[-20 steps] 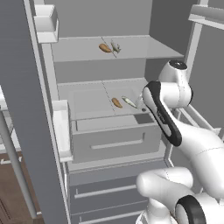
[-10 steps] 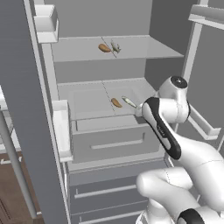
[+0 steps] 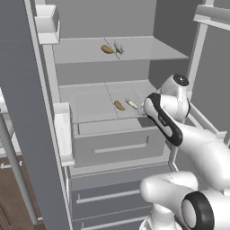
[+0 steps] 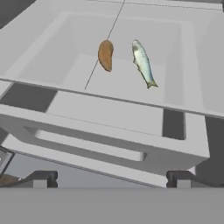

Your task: Place one sweet potato and one fish in each tupperware on the nearby counter, to pack two identical lunches.

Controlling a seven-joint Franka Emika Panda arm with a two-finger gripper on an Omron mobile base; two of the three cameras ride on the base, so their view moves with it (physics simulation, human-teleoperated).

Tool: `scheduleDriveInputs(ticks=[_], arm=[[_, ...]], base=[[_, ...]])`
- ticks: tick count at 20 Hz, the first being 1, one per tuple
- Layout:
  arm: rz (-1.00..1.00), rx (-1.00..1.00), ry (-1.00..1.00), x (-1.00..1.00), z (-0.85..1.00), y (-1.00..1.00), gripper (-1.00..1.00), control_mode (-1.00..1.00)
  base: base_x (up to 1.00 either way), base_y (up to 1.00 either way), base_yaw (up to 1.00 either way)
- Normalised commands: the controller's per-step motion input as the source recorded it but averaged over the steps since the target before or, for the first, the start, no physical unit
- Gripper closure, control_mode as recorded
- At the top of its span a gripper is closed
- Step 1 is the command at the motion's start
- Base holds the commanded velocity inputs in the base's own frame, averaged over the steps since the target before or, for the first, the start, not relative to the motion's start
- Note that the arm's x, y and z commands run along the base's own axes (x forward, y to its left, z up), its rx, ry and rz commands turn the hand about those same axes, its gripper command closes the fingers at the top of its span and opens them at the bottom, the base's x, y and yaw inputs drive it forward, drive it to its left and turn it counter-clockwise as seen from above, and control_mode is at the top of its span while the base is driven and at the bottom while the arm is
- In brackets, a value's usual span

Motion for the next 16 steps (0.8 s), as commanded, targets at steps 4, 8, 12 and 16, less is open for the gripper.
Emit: scheduleDriveInputs(ticks=[4,8,12,16], arm=[[0.0,0.0,0.07,0.56,-0.01,0.0,-1.0,-1.0],[0.0,0.0,0.03,0.52,-0.05,0.0,-1.0,-1.0],[0.0,0.0,0.0,0.58,-0.22,0.0,-1.0,-1.0],[0.0,0.0,0.0,0.51,-0.31,0.0,-1.0,-1.0]], base=[[0.0,0.0,0.0],[0.0,0.0,0.0],[0.0,0.0,0.0],[0.0,0.0,0.0]])
